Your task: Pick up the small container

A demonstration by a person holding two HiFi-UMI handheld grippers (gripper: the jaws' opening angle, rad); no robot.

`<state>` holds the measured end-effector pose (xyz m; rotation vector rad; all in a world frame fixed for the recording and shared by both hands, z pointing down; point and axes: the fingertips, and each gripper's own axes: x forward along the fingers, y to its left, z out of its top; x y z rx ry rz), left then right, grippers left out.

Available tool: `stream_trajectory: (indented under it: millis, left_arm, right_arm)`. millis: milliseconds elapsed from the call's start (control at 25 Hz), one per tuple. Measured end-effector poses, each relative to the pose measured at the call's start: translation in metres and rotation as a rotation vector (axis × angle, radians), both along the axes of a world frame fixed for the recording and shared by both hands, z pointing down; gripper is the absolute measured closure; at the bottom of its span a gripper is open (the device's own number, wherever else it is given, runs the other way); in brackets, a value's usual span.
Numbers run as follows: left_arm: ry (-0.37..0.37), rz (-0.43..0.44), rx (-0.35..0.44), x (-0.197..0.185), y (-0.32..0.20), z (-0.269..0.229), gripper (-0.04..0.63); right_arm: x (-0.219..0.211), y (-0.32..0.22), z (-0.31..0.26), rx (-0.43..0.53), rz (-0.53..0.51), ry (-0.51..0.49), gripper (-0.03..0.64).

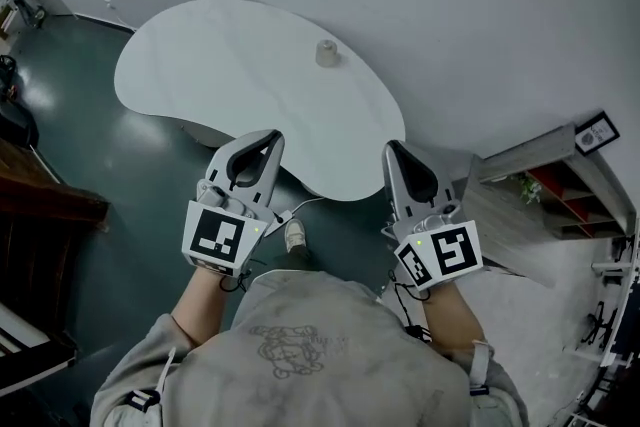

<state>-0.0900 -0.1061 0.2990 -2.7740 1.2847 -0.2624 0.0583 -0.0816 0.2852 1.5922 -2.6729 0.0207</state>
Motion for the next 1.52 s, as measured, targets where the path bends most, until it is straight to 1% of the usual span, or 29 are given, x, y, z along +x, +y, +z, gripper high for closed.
stream_trajectory:
  millis: [160, 320, 480, 600, 760, 960, 1080, 1320, 1400, 1520]
  left_arm:
    - [0.008, 0.005, -0.004, -0.009, -0.036, -0.002, 0.578]
    - [0.022, -0.001, -0.019, -0.014, -0.065, 0.001, 0.578]
    - [0.044, -0.006, -0.017, -0.016, -0.086, -0.001, 0.578]
    - [0.053, -0.014, -0.022, -0.013, -0.098, -0.001, 0.578]
    - [0.057, -0.046, -0.048, -0.007, -0.113, 0.005, 0.578]
    - [0.018, -0.096, -0.052, 0.003, -0.125, 0.008, 0.578]
    - [0.013, -0.147, -0.060, 0.004, -0.134, 0.009, 0.578]
    - [-0.003, -0.212, -0.047, 0.010, -0.152, 0.004, 0.578]
    - [-0.002, -0.227, -0.040, 0.012, -0.160, 0.002, 0.577]
    - [0.026, -0.244, -0.033, 0.012, -0.174, -0.003, 0.578]
  right_arm:
    - [-0.010, -0.041, -0.006, 0.004, 0.004, 0.003, 0.586]
    - [-0.024, -0.075, -0.014, 0.013, -0.020, 0.013, 0.587]
    - [-0.030, -0.097, -0.020, 0.016, -0.031, 0.029, 0.586]
    - [-0.027, -0.108, -0.018, 0.000, -0.043, 0.037, 0.588]
    - [-0.017, -0.127, -0.010, -0.019, -0.065, 0.024, 0.588]
    - [0.000, -0.153, -0.003, -0.029, -0.108, -0.009, 0.586]
    - [0.008, -0.173, 0.000, -0.030, -0.142, -0.024, 0.587]
    - [0.019, -0.205, -0.005, -0.012, -0.182, -0.029, 0.586]
    - [0.020, -0.217, -0.005, -0.014, -0.190, -0.025, 0.586]
    - [0.018, -0.235, -0.005, 0.005, -0.202, -0.012, 0.584]
